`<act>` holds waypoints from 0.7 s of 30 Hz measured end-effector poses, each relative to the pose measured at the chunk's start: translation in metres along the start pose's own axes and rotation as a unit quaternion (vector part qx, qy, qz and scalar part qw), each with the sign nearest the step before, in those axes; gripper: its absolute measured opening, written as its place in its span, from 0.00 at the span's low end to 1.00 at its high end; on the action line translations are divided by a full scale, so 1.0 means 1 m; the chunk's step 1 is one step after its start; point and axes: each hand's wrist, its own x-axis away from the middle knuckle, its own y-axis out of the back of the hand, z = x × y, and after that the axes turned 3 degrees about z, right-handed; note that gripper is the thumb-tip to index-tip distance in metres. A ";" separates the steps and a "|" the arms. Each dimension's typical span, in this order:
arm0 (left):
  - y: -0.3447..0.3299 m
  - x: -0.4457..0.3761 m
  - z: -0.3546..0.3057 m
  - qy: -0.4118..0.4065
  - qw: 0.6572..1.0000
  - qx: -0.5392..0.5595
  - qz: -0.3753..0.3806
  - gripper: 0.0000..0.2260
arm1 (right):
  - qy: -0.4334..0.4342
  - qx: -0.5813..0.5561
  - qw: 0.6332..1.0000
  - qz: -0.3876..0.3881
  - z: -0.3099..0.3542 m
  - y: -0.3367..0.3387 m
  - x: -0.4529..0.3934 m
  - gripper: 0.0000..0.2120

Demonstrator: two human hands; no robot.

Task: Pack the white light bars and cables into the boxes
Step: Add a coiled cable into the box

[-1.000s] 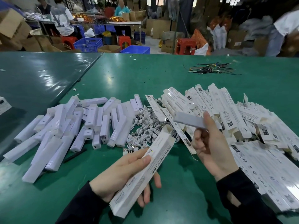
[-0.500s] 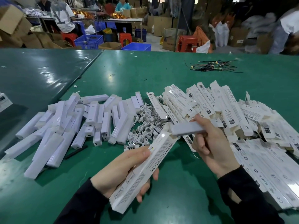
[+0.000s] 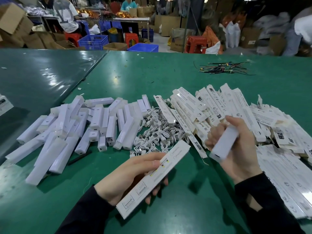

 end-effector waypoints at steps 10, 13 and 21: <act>0.000 0.000 -0.001 -0.027 1.000 -0.002 -0.011 0.19 | -0.198 0.160 0.945 0.203 -0.004 -0.010 0.009 0.17; 0.001 0.001 -0.001 -0.019 1.000 0.006 -0.009 0.21 | -0.147 0.187 0.953 0.188 -0.007 -0.014 0.010 0.13; 0.001 0.001 0.002 -0.034 0.999 0.008 0.026 0.27 | -0.064 0.315 0.905 0.279 -0.010 -0.015 0.015 0.17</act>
